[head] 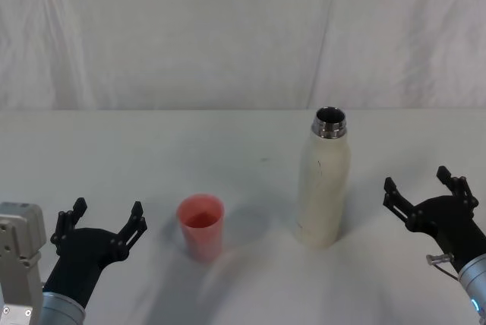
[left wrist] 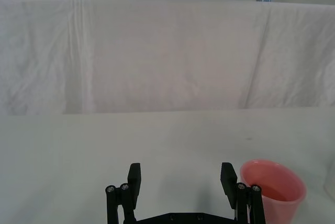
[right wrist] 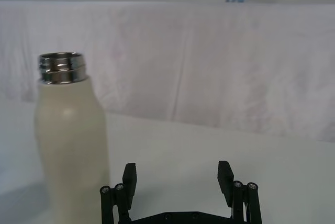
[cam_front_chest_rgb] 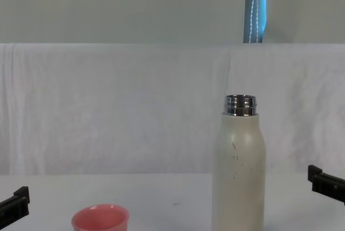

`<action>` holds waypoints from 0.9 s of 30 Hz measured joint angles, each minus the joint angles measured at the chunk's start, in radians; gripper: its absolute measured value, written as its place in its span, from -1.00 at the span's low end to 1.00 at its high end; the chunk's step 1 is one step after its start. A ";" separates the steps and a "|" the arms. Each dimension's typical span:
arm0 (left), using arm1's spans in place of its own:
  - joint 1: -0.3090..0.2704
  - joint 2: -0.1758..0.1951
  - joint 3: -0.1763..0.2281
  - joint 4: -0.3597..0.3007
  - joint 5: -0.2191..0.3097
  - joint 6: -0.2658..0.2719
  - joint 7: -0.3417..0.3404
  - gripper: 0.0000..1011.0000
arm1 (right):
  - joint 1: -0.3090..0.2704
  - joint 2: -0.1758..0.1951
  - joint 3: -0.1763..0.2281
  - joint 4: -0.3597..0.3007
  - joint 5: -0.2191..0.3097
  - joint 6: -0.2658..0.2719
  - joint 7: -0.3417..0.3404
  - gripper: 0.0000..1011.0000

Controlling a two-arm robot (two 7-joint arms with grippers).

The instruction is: Grasp the thermos with one hand and pour water into the cup lid.

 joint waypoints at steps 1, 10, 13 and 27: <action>0.000 0.000 0.000 0.000 0.000 0.000 0.000 0.98 | 0.000 -0.004 0.003 0.002 -0.001 -0.003 -0.001 0.98; 0.000 0.000 0.000 0.000 0.000 0.000 0.000 0.98 | 0.003 -0.024 0.028 0.025 0.036 -0.029 0.039 0.98; 0.000 0.000 0.000 0.000 0.000 0.000 0.000 0.98 | 0.003 -0.023 0.027 0.030 0.045 -0.031 0.053 0.98; 0.000 0.000 0.000 0.000 0.000 0.000 0.000 0.98 | 0.019 0.000 0.014 0.051 0.076 -0.038 0.100 0.98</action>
